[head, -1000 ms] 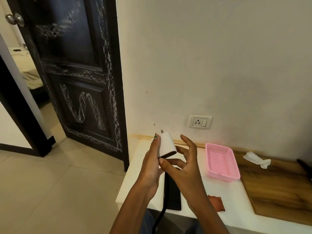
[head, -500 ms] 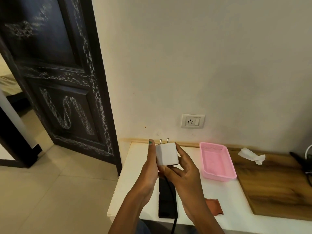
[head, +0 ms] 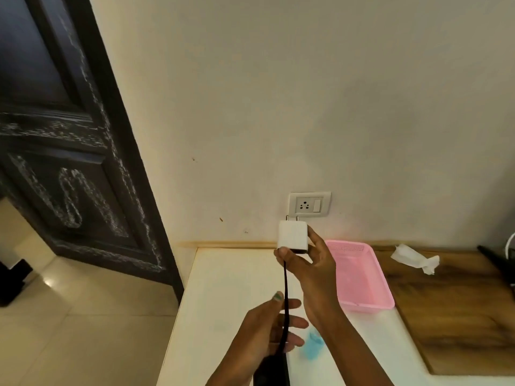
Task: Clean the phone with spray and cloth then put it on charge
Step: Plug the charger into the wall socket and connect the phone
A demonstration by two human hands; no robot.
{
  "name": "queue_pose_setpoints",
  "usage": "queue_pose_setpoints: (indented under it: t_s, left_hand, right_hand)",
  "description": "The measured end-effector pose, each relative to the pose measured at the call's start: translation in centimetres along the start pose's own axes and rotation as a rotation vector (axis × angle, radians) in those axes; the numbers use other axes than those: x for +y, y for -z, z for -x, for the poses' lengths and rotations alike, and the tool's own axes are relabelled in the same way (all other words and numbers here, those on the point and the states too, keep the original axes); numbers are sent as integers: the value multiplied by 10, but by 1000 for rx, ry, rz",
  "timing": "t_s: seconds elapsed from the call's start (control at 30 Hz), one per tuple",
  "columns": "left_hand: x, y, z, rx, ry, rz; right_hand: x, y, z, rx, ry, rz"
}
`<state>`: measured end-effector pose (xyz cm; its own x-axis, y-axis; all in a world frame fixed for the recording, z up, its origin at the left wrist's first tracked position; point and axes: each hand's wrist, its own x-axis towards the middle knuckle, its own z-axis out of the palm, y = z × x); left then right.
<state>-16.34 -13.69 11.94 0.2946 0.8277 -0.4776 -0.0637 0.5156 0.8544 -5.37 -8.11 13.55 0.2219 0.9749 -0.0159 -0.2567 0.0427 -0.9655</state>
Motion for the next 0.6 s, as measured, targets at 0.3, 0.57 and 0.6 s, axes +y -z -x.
queue_pose_setpoints:
  t_s: [0.3, 0.57, 0.6]
  left_hand:
    - [-11, 11, -48, 123, -14, -77]
    - [-27, 30, -73, 179, -16, -87]
    - [-29, 32, -75, 181, -11, -91]
  right_hand:
    - [53, 22, -116, 111, -122, -89]
    - [81, 36, -177, 154, -186, -105]
    - [82, 37, -180, 158, -184, -104]
